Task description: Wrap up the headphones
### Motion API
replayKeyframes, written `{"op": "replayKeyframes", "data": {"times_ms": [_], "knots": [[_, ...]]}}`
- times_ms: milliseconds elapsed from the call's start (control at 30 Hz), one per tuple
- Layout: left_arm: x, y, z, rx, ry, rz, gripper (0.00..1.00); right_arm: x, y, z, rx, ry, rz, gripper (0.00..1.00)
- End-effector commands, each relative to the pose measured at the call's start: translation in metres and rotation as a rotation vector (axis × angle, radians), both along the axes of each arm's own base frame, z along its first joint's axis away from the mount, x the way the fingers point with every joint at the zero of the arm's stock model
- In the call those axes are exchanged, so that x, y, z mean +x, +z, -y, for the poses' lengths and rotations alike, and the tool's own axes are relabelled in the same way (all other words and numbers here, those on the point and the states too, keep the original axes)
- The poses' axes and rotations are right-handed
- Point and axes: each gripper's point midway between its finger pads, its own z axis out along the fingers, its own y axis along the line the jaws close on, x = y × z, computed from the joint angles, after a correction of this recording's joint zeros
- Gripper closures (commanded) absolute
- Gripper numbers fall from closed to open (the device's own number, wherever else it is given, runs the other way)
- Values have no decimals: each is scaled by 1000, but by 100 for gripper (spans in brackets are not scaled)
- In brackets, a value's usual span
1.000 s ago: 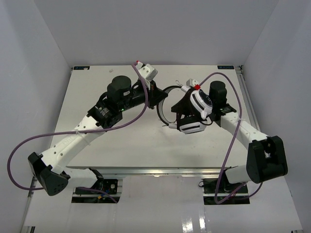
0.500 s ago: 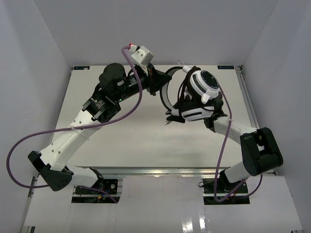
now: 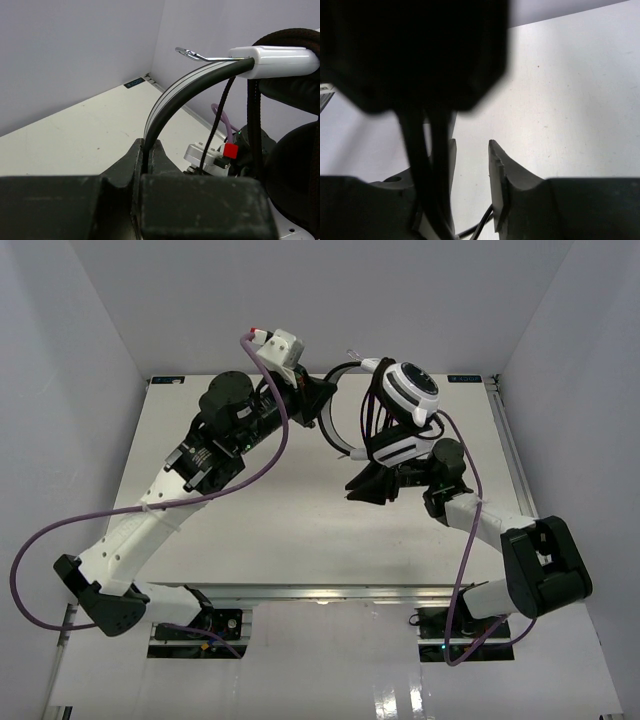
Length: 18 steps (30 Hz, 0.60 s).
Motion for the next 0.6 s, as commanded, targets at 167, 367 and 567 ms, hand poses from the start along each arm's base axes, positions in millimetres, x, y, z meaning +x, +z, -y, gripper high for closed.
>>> {"op": "replayKeyframes", "data": {"times_ms": [167,367,567], "knots": [[-13,60,-51,-173,164,122,100,0,14,2,29,-52,50,80],[1,48,-70,-171,285,105,100,0,7,4,10,-80,29,91],[12,37,-92,-215,385,71,100,5,0,6,-40,-120,11,92]]}}
